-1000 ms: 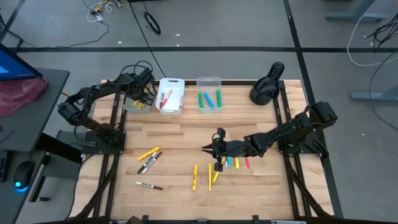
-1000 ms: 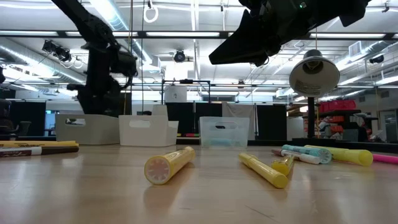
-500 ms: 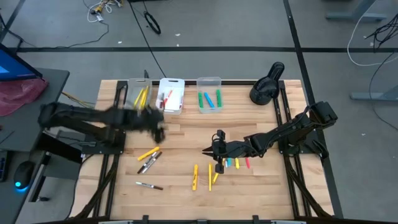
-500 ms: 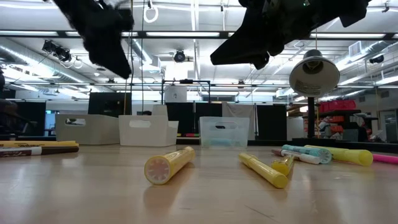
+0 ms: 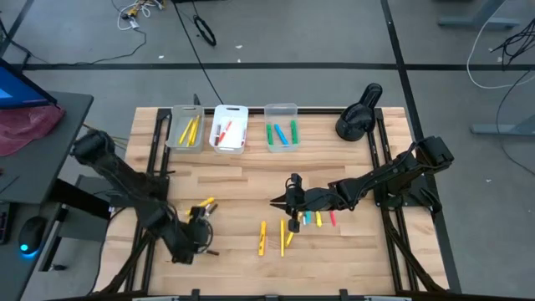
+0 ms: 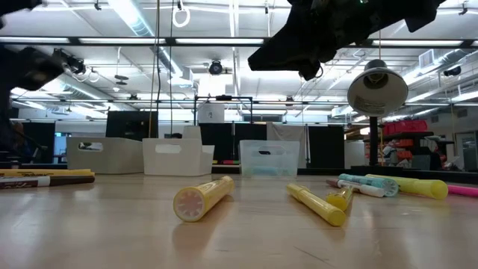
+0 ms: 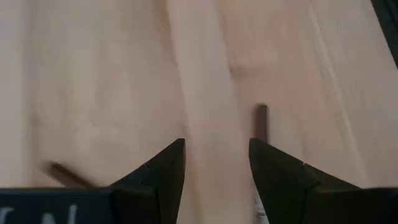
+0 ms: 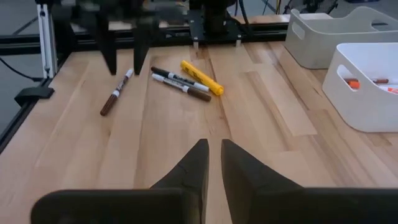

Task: Pick & Place Markers
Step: Put the brown erase marker into the white bin

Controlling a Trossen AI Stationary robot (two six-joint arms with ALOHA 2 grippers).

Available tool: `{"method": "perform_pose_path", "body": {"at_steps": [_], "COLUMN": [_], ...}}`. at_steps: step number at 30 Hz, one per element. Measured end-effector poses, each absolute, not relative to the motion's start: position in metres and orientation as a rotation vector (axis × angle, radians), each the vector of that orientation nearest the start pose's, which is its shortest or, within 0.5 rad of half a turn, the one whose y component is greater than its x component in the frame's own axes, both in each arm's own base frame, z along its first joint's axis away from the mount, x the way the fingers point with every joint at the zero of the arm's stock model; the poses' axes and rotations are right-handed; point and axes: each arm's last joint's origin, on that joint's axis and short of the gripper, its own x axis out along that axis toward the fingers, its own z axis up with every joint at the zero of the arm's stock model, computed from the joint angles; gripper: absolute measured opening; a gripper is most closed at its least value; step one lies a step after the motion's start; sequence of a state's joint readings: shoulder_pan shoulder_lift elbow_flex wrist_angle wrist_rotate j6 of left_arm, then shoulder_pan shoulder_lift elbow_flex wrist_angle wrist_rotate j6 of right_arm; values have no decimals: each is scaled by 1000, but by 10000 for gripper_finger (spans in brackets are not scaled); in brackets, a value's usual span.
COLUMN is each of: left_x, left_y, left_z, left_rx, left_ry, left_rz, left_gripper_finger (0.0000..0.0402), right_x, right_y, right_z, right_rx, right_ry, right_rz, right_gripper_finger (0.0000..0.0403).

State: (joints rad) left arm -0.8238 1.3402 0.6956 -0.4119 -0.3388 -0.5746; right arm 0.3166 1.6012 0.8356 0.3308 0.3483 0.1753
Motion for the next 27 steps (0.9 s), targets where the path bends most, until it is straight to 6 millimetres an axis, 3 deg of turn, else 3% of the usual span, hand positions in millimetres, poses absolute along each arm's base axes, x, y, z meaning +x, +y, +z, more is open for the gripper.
{"method": "perform_pose_path", "body": {"at_steps": [6,12,16,23,27], "left_x": [162,160,161,178,206], "left_y": [-195,-207,-208,-199,-183], "left_z": [146,120,114,113,116], "left_rx": [7,36,50,66,46], "left_ry": [1056,1093,1078,1027,908], "left_rz": [-163,-111,-78,-53,28], "left_gripper_finger": [209,204,165,38,35], "right_x": [320,321,321,321,320], "right_y": [94,94,94,94,94], "right_z": [204,204,204,204,204], "right_rx": [8,-12,-14,-14,-15], "right_ry": [376,370,370,370,374], "right_rz": [-61,-57,-57,-57,-57], "right_gripper_finger": [45,45,45,45,45]}}
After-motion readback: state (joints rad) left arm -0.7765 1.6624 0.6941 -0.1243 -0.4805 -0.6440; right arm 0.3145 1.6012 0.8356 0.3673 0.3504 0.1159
